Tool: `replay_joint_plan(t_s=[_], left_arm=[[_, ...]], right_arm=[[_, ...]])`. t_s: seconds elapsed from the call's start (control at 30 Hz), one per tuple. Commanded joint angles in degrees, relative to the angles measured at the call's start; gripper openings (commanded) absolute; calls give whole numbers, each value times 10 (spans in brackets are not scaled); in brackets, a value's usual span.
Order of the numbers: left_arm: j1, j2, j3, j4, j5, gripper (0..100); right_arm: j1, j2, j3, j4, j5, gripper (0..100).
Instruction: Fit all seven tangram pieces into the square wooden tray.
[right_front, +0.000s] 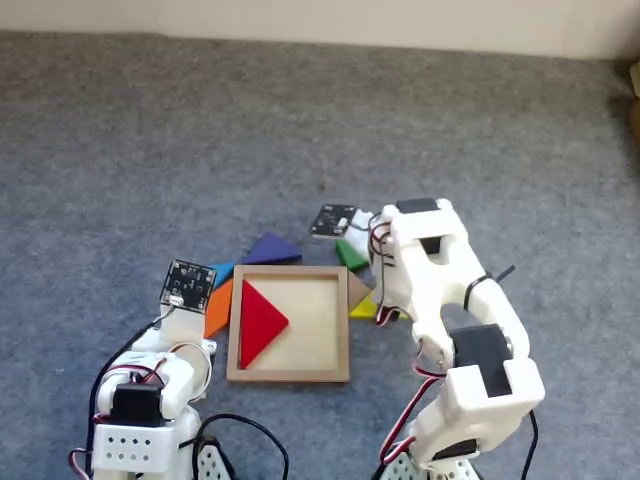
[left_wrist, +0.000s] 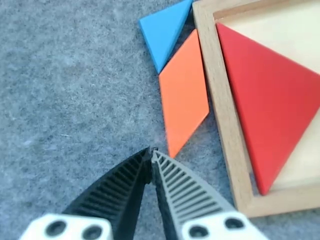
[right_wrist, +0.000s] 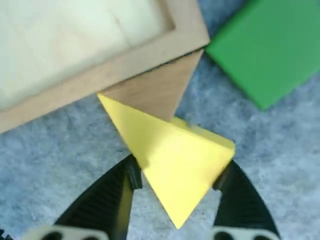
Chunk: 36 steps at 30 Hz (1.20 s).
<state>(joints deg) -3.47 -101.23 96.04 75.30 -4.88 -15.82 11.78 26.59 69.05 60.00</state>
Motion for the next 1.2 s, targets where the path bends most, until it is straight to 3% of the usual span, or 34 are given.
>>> replay_joint_plan(t_s=[0.0,0.37,0.6,0.7,0.97,1.17], left_arm=[[-6,-28,12,3,-4,8],[-6,-28,12,3,-4,8],[-6,-28,12,3,-4,8],[-6,-28,12,3,-4,8],[-6,-28,12,3,-4,8],[-6,-28,12,3,-4,8]], right_arm=[[4,4,24,14,4,98],[10,-169,86,9,4,120],[-27,-196,109,9,4,367],[-39,-196,109,9,4,427],[-80,-196,130,0,7,430],[-102,-196,204,-102,8,430]])
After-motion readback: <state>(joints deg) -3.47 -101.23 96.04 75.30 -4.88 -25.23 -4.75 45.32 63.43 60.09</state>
